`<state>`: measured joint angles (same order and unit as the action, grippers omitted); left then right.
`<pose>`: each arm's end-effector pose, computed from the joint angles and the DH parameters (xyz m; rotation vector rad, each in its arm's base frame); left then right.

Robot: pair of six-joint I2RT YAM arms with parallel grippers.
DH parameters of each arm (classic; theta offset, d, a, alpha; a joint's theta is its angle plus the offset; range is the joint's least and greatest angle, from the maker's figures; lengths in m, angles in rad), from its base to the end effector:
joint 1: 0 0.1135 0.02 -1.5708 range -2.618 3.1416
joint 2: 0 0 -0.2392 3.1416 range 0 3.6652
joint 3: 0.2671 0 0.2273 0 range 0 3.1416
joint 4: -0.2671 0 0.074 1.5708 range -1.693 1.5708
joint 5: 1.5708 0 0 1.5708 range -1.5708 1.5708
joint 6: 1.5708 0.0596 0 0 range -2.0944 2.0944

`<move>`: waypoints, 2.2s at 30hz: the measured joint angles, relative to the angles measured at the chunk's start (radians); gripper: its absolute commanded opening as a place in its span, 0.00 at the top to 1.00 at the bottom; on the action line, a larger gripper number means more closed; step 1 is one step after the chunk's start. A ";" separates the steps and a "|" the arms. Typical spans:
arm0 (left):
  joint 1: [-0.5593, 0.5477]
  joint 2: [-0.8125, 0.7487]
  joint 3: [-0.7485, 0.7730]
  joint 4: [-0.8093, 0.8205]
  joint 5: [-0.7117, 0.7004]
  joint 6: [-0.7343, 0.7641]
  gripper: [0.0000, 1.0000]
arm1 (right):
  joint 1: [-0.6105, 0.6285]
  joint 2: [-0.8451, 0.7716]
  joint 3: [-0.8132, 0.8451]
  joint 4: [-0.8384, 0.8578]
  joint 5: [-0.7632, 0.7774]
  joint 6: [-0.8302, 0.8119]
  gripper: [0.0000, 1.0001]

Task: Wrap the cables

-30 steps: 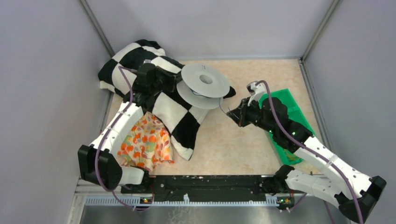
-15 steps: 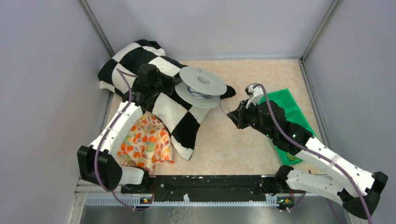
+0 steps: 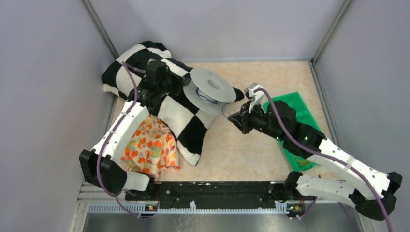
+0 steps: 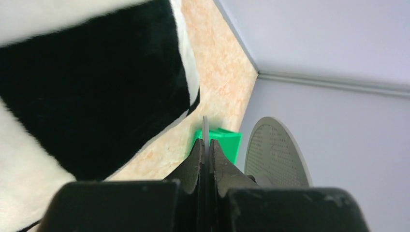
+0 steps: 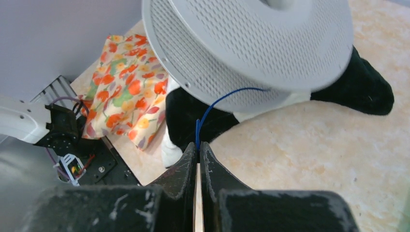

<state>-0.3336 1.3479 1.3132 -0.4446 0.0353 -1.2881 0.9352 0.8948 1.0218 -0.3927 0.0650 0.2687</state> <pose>0.2892 -0.1025 0.3375 -0.9974 1.9805 -1.0030 0.1272 0.1659 0.3523 -0.5794 1.8187 0.7746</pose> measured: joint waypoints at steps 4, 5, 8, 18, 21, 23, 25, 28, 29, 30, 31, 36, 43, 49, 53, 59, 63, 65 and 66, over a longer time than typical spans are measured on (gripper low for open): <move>-0.069 0.067 0.094 -0.040 -0.025 0.076 1.00 | 0.018 0.051 0.064 0.011 -0.006 -0.036 1.00; -0.084 0.086 0.113 -0.046 -0.032 0.092 1.00 | 0.020 0.063 0.077 0.012 -0.007 -0.042 1.00; -0.138 0.152 0.174 -0.076 -0.072 0.158 1.00 | 0.025 0.106 0.127 0.013 -0.009 -0.065 1.00; -0.246 0.213 0.241 -0.109 -0.108 0.352 1.00 | 0.033 0.210 0.219 0.033 0.013 -0.085 1.00; -0.262 0.213 0.245 -0.093 -0.103 0.428 1.00 | 0.033 0.228 0.237 0.032 0.025 -0.081 1.00; -0.271 0.213 0.245 -0.070 -0.085 0.489 1.00 | 0.033 0.236 0.245 0.035 0.030 -0.077 1.00; -0.279 0.209 0.236 -0.029 -0.055 0.550 1.00 | 0.033 0.246 0.257 0.032 0.034 -0.074 1.00; -0.288 0.182 0.195 0.037 -0.008 0.644 1.00 | 0.033 0.263 0.271 0.034 0.039 -0.074 1.00; -0.290 0.174 0.187 0.047 0.005 0.671 1.00 | 0.033 0.266 0.271 0.031 0.039 -0.074 1.00; -0.291 0.163 0.179 0.056 0.025 0.707 1.00 | 0.033 0.267 0.271 0.029 0.039 -0.073 1.00; -0.291 0.154 0.174 0.062 0.039 0.731 1.00 | 0.033 0.267 0.271 0.029 0.039 -0.073 1.00; -0.292 0.080 0.110 0.137 0.131 0.885 1.00 | 0.030 0.266 0.275 0.034 0.037 -0.071 1.00; -0.286 -0.006 0.055 0.172 0.334 1.088 1.00 | -0.026 0.241 0.289 0.024 -0.072 -0.075 1.00; -0.291 -0.051 0.055 0.168 0.533 1.212 1.00 | -0.104 0.218 0.304 -0.010 -0.183 -0.093 1.00; -0.294 -0.094 0.055 0.162 0.617 1.271 1.00 | -0.114 0.218 0.310 -0.047 -0.247 -0.116 1.00; -0.294 -0.125 0.063 0.145 0.704 1.318 1.00 | -0.201 0.211 0.306 -0.090 -0.424 -0.136 1.00; -0.293 -0.068 0.175 0.040 0.747 1.318 1.00 | -0.241 0.183 0.273 -0.094 -0.573 -0.164 1.00; -0.291 -0.022 0.235 -0.002 0.793 1.309 1.00 | -0.252 0.174 0.253 -0.085 -0.636 -0.172 1.00; -0.290 -0.002 0.249 -0.014 0.813 1.299 1.00 | -0.257 0.173 0.241 -0.081 -0.667 -0.176 1.00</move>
<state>-0.6235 1.3457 1.5623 -0.4587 0.8486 0.0113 0.6777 1.0676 1.2629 -0.4736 -0.6022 0.0925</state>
